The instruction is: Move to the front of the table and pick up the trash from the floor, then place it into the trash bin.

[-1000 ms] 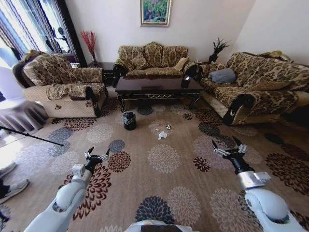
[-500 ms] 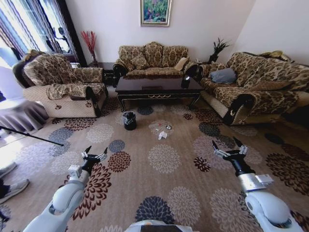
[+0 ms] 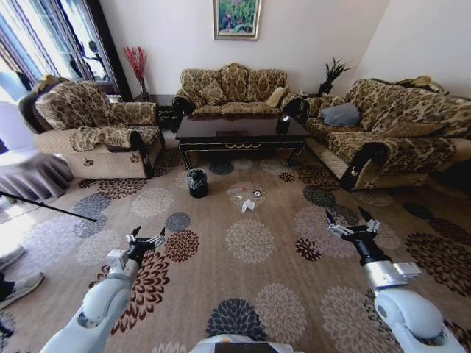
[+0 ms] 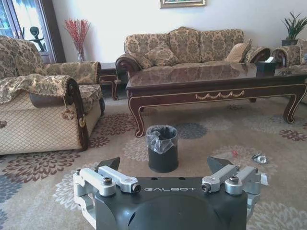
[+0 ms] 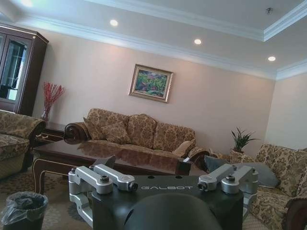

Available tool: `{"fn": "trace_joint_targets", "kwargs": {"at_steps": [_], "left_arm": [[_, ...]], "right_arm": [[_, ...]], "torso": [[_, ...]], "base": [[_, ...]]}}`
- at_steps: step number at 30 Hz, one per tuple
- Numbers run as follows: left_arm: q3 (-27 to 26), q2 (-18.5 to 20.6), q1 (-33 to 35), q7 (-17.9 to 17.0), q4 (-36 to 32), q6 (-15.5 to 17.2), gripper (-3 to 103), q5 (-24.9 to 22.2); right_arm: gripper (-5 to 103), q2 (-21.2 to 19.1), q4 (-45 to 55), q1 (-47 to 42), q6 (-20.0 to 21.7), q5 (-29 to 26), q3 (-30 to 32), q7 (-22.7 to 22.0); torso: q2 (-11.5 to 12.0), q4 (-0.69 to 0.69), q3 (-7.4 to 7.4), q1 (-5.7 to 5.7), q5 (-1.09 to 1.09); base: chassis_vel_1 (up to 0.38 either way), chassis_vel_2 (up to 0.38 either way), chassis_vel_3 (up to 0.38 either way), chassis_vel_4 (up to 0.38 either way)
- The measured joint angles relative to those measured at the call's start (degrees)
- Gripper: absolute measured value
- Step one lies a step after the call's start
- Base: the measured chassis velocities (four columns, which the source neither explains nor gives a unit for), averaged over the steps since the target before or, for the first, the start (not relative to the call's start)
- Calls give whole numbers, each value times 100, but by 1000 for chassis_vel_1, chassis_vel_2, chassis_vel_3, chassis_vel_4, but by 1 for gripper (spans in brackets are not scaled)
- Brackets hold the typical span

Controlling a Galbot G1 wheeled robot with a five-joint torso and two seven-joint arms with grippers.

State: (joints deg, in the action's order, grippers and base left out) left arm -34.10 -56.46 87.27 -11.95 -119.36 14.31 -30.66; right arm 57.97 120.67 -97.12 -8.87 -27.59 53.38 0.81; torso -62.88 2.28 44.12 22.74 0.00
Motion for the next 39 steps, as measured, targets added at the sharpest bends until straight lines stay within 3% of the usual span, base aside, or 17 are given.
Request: {"fn": "trace_joint_targets", "kwargs": {"at_steps": [39], "left_arm": [[155, -62, 46, 123, -41, -167, 100, 364]], "right_arm": [[100, 287, 240, -252, -26, 214, -59, 20]], "torso": [[1096, 0, -610, -487, -1]], "base": [[0, 0, 0, 0]]}}
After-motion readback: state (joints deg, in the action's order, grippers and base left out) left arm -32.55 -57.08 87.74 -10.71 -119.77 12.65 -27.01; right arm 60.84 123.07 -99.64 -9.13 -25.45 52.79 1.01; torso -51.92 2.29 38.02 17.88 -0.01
